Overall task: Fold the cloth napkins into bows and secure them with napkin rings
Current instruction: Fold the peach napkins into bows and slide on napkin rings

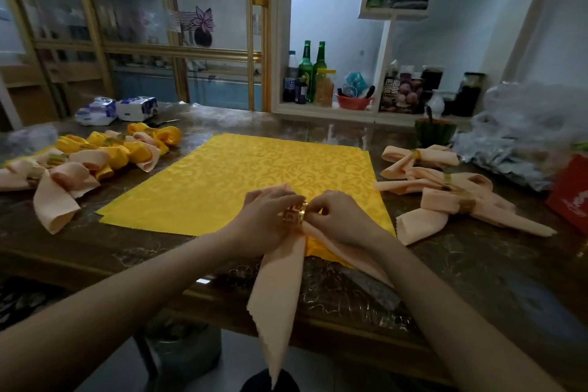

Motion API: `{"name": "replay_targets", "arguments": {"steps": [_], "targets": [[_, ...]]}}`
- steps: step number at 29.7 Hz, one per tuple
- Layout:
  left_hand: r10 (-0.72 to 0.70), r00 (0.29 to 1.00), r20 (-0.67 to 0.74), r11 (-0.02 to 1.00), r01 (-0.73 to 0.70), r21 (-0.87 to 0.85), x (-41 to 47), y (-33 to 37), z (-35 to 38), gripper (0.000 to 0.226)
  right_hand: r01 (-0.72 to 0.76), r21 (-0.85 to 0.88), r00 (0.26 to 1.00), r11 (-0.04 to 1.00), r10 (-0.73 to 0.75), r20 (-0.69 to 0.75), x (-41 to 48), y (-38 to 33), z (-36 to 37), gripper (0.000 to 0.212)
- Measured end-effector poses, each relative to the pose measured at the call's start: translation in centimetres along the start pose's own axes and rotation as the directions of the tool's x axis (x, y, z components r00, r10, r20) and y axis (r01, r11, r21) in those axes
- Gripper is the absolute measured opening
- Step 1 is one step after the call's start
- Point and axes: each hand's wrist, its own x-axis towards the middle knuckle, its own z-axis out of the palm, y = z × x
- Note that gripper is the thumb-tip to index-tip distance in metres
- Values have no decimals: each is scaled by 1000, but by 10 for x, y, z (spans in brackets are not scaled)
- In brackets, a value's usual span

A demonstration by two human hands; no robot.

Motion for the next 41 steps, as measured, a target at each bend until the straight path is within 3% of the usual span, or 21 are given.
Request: {"name": "replay_targets", "arguments": {"steps": [3, 5, 7, 10, 13, 17, 24, 30, 35, 41], "targets": [[-167, 983, -73, 973, 152, -174, 16, -1, -17, 41, -8, 88, 996, 996, 16, -90, 2, 1, 16, 18], [-249, 964, -98, 968, 244, -59, 35, -5, -24, 39, -47, 75, 994, 996, 54, -90, 4, 6, 28, 22], [-351, 936, -12, 926, 349, 145, 54, -11, -21, 53, -94, 12, 994, 996, 94, -58, 5, 7, 35, 25], [-488, 863, 128, 873, 481, 88, 74, -16, -9, 54, -175, 91, 983, 980, 179, -36, 13, 4, 30, 22], [-477, 867, 144, 879, 475, 52, 86, -21, -3, 33, -219, 185, 969, 958, 235, -73, 26, 6, 27, 21], [-485, 849, 209, 874, 459, 161, 89, -24, -6, 37, -238, 236, 931, 942, 290, -221, 28, 12, 40, 22], [-532, 818, 221, 835, 464, 295, 108, -14, -5, 37, -289, 315, 871, 904, 384, -305, 27, 13, 40, 23], [-459, 871, 176, 867, 396, 302, 121, 1, 9, 34, -311, 355, 850, 882, 425, -311, 22, 22, 34, 24], [-256, 961, 104, 960, 240, 146, 107, -14, 11, 39, -303, 393, 852, 868, 431, -295, 23, 25, 33, 25], [6, 996, 90, 997, -13, 81, 77, -15, -11, 13, -157, 434, 935, 887, 275, -224, 21, 22, 22, 21]]}}
